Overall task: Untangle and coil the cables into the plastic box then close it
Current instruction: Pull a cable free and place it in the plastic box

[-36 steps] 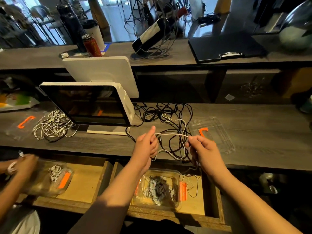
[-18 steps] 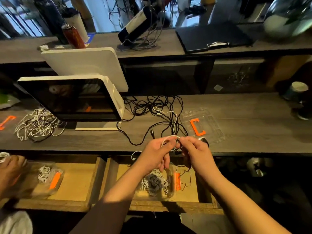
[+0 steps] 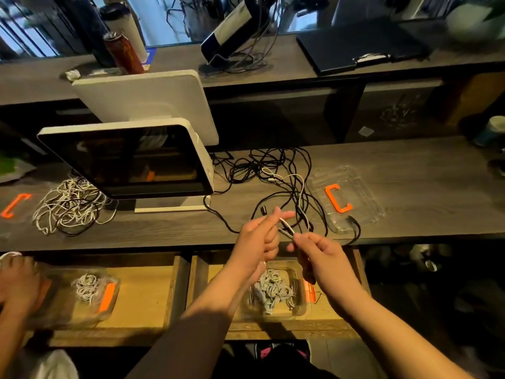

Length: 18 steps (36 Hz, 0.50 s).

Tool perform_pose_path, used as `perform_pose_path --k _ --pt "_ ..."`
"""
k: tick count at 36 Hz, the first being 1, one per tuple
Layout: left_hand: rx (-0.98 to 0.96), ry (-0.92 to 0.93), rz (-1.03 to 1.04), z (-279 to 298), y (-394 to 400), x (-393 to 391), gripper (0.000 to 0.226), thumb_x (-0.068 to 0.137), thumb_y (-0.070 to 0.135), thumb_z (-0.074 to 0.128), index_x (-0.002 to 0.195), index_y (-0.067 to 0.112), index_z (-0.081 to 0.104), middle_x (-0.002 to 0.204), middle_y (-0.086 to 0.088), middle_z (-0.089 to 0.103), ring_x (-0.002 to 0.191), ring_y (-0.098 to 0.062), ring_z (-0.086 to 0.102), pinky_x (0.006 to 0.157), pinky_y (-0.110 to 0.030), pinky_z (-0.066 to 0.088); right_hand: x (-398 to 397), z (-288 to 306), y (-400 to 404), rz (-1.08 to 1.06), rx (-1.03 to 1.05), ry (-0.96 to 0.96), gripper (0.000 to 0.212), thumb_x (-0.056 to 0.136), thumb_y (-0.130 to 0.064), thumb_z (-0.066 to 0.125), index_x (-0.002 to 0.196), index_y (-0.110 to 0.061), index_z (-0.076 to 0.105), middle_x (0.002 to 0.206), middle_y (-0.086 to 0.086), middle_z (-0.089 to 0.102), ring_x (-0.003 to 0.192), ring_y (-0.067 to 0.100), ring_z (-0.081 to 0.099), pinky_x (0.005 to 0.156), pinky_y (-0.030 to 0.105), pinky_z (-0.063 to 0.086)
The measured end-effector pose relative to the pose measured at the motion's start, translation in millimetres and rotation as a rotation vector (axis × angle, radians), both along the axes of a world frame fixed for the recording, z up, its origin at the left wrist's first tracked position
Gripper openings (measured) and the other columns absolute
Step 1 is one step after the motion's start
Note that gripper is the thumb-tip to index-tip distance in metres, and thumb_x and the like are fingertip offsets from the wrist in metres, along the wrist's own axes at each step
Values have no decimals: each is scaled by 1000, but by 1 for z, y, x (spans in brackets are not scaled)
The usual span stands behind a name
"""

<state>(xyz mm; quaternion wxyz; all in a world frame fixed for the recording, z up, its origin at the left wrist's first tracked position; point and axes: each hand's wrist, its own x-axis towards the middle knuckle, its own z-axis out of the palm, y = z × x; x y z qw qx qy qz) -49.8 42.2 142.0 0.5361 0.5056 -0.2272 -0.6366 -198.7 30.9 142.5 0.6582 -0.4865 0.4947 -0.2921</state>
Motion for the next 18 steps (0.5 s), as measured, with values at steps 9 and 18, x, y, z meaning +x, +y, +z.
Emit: perform_pose_path --k 9,18 --pt "-21 201 38 4 4 18 43 88 55 55 112 27 77 67 4 38 51 -7 27 43 -19 26 28 -1 18 68 -2 14 32 100 -20 53 74 -16 71 57 3 45 48 12 39 45 26 31" --pt "-69 265 117 5 2 27 48 92 54 46 112 18 69 64 5 43 52 -6 41 50 -20 35 42 -6 36 105 60 125 40 102 -30 53 77 -3 68 53 3 45 43 13 40 40 24 35"
